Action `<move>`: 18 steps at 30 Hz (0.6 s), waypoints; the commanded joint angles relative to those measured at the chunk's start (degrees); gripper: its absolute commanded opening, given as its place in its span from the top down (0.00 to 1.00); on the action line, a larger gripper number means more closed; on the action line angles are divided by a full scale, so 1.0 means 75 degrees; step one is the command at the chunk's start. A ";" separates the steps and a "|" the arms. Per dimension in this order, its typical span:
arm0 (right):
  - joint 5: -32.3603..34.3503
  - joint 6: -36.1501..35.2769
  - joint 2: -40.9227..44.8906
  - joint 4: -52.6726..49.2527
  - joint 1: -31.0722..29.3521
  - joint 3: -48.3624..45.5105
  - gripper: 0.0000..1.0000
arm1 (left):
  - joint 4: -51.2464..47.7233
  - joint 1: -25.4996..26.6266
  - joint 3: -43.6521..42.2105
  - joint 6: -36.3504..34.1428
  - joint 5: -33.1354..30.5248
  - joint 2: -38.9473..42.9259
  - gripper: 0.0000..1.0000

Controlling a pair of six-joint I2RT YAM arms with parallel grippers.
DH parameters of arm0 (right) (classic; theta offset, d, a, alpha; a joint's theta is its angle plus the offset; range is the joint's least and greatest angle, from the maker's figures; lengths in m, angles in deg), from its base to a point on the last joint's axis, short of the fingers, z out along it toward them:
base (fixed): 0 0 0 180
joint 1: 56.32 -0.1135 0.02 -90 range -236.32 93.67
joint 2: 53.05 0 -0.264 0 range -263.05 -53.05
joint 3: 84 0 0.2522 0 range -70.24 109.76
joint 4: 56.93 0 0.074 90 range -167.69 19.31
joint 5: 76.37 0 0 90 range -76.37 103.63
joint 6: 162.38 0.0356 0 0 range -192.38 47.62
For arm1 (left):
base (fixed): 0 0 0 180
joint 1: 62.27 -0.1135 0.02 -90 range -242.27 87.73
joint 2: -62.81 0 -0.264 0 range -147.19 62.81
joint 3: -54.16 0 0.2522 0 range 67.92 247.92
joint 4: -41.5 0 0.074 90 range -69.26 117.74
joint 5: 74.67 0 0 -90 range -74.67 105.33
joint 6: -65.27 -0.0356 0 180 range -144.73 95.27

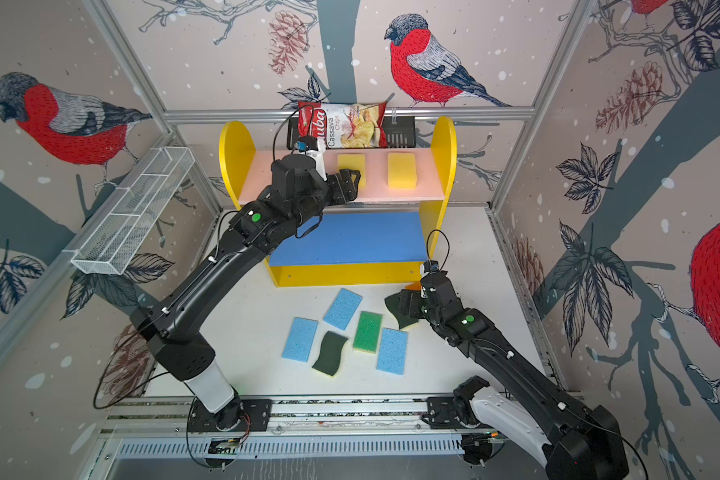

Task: Place and organize the cleaning sponges onto the shelf
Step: 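Open the left gripper and withdraw it down toward the table sponges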

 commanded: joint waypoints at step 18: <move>0.0345 0.0022 0.0029 -0.0146 -0.0010 0.0396 0.08 | 0.0074 0.0079 -0.3140 -0.0489 0.0067 0.2736 0.21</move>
